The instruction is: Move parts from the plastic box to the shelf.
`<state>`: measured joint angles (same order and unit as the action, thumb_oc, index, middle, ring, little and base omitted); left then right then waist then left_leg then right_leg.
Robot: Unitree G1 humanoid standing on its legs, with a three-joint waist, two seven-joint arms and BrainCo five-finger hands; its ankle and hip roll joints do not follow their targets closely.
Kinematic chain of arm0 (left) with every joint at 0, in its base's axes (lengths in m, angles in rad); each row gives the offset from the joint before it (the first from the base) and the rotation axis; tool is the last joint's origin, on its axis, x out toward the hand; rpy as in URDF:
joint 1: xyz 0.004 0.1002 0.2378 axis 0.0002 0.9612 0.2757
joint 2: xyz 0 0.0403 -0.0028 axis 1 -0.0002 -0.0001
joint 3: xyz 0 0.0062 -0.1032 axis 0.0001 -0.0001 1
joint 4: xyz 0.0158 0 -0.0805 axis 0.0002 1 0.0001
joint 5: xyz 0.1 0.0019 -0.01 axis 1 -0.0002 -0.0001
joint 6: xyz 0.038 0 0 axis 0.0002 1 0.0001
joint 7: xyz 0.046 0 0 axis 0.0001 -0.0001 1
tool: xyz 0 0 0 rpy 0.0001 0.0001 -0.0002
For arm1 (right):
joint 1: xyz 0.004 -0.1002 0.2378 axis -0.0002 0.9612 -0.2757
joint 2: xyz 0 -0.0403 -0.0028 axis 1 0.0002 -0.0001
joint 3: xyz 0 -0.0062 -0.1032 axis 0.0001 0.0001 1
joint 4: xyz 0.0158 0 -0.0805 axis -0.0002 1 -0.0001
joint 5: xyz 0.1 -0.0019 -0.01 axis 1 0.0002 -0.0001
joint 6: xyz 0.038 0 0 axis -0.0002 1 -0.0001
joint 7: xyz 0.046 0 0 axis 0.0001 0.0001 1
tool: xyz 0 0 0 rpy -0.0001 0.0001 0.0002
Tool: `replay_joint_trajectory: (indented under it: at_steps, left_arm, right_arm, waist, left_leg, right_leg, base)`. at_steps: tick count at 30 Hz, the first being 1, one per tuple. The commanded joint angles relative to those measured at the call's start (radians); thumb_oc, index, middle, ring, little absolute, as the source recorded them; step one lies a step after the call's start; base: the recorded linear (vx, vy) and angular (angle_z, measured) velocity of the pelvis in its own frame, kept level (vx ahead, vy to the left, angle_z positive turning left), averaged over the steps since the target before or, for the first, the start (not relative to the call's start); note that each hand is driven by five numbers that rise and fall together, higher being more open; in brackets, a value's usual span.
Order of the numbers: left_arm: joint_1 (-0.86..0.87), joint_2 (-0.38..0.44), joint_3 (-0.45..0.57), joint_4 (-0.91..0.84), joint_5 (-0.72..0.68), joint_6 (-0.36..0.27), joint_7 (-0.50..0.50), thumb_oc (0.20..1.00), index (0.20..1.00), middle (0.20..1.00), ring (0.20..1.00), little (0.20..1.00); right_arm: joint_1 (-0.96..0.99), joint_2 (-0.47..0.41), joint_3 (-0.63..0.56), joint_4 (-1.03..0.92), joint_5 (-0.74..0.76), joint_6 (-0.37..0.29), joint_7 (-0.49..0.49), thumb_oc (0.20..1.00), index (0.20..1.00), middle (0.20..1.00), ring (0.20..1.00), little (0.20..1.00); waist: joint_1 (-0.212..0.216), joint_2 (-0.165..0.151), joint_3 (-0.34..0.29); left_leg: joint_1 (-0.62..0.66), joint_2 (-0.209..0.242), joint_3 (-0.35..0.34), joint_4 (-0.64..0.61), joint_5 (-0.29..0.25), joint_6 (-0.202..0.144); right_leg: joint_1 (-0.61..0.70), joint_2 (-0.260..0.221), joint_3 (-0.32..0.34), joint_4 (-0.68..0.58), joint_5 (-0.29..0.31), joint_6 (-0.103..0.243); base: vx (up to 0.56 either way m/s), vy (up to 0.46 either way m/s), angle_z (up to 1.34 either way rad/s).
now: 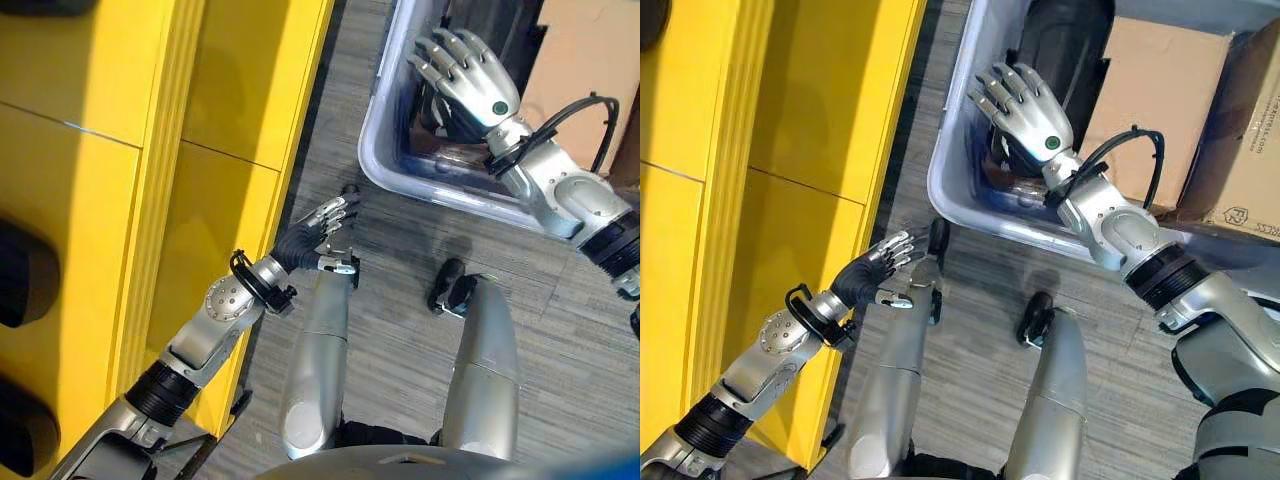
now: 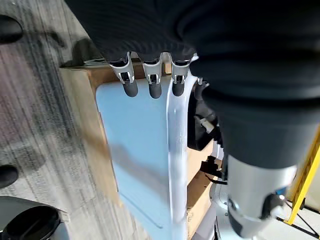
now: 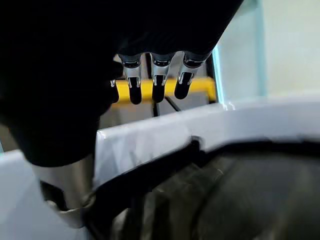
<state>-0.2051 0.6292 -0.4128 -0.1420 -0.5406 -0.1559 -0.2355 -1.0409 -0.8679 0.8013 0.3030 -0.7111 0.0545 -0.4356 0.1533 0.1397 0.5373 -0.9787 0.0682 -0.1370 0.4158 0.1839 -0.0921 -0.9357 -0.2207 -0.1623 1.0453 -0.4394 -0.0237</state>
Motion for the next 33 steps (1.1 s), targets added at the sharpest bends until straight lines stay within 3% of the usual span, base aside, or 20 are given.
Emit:
replay_joint_trajectory:
  at_steps: [1, 2, 3, 5, 9, 18, 22, 33]
  left_arm:
    - [-0.006, -0.017, 0.037, -0.046, -0.010, -0.047, -0.015, 1.000, 1.000, 1.000, 1.000, 1.000]
    - [-0.009, -0.026, 0.035, -0.039, 0.004, -0.050, -0.015, 1.000, 1.000, 1.000, 1.000, 1.000]
    - [-0.017, -0.033, 0.031, -0.034, 0.007, -0.048, -0.011, 1.000, 1.000, 1.000, 1.000, 1.000]
    - [-0.016, -0.038, 0.033, -0.032, 0.013, -0.049, -0.012, 1.000, 1.000, 1.000, 1.000, 1.000]
    - [-0.024, -0.049, 0.033, -0.039, 0.023, -0.030, -0.018, 1.000, 1.000, 1.000, 1.000, 1.000]
    - [-0.025, -0.069, 0.047, -0.059, 0.038, -0.014, -0.013, 1.000, 1.000, 1.000, 1.000, 1.000]
    - [-0.024, -0.072, 0.046, -0.068, 0.039, -0.012, -0.007, 1.000, 1.000, 1.000, 1.000, 1.000]
    - [-0.040, -0.077, 0.044, -0.072, 0.040, -0.011, 0.012, 1.000, 1.000, 1.000, 1.000, 1.000]
  right_arm:
    - [-0.061, -0.021, -0.023, 0.067, 0.041, 0.122, 0.128, 1.000, 1.000, 1.000, 1.000, 1.000]
    - [-0.059, -0.010, -0.014, 0.089, 0.041, 0.158, 0.151, 1.000, 1.000, 1.000, 1.000, 1.000]
    - [-0.064, 0.009, -0.005, 0.137, 0.077, 0.249, 0.174, 1.000, 1.000, 1.000, 1.000, 1.000]
    - [-0.064, 0.027, -0.012, 0.202, 0.105, 0.295, 0.151, 1.000, 1.000, 1.000, 1.000, 1.000]
    - [-0.069, 0.051, -0.056, 0.297, 0.151, 0.315, 0.142, 1.000, 1.000, 1.000, 1.000, 1.000]
    - [-0.039, 0.064, -0.155, 0.344, 0.211, 0.442, 0.047, 1.000, 1.000, 1.000, 1.000, 1.000]
    - [-0.010, 0.072, -0.206, 0.365, 0.253, 0.457, -0.010, 1.000, 1.000, 1.000, 1.000, 1.000]
    - [0.042, 0.111, -0.288, 0.374, 0.332, 0.474, -0.054, 1.000, 1.000, 1.000, 1.000, 1.000]
  waist:
    - [0.000, -0.008, -0.017]
    - [0.000, -0.007, -0.017]
    - [0.001, -0.006, -0.017]
    - [0.001, -0.002, -0.017]
    - [-0.002, 0.003, -0.017]
    - [-0.020, 0.004, -0.017]
    - [-0.031, 0.004, -0.017]
    - [-0.055, 0.002, -0.017]
  left_leg:
    - [0.079, -0.021, 0.101, 0.046, -0.187, 0.061]
    - [0.071, -0.020, 0.102, 0.051, -0.188, 0.063]
    - [0.057, -0.019, 0.101, 0.063, -0.193, 0.063]
    - [0.051, -0.018, 0.104, 0.067, -0.195, 0.064]
    - [0.054, -0.016, 0.109, 0.055, -0.194, 0.064]
    - [0.090, -0.010, 0.122, 0.041, -0.202, 0.058]
    - [0.100, -0.007, 0.126, 0.037, -0.205, 0.056]
    - [0.123, -0.006, 0.138, 0.028, -0.213, 0.053]
  right_leg:
    - [0.031, 0.069, -0.010, -0.074, 0.071, -0.001]
    - [0.022, 0.071, -0.008, -0.072, 0.072, -0.002]
    - [0.008, 0.069, -0.006, -0.063, 0.070, -0.004]
    - [0.001, 0.069, -0.005, -0.062, 0.071, -0.006]
    - [0.003, 0.071, -0.004, -0.080, 0.080, -0.004]
    - [0.027, 0.079, 0.006, -0.110, 0.090, 0.000]
    - [0.035, 0.085, 0.012, -0.120, 0.093, 0.000]
    - [0.047, 0.098, 0.029, -0.141, 0.099, 0.000]
  base:
    - [-0.03, -0.006, 0.03]
    - [-0.03, -0.003, 0.05]
    - [-0.01, -0.007, 0.03]
    - [-0.01, 0.003, -0.04]
    - [-0.01, 0.003, -0.04]
    - [-0.01, 0.007, -0.06]
    - [-0.01, 0.019, -0.05]
    - [-0.01, 0.014, -0.03]
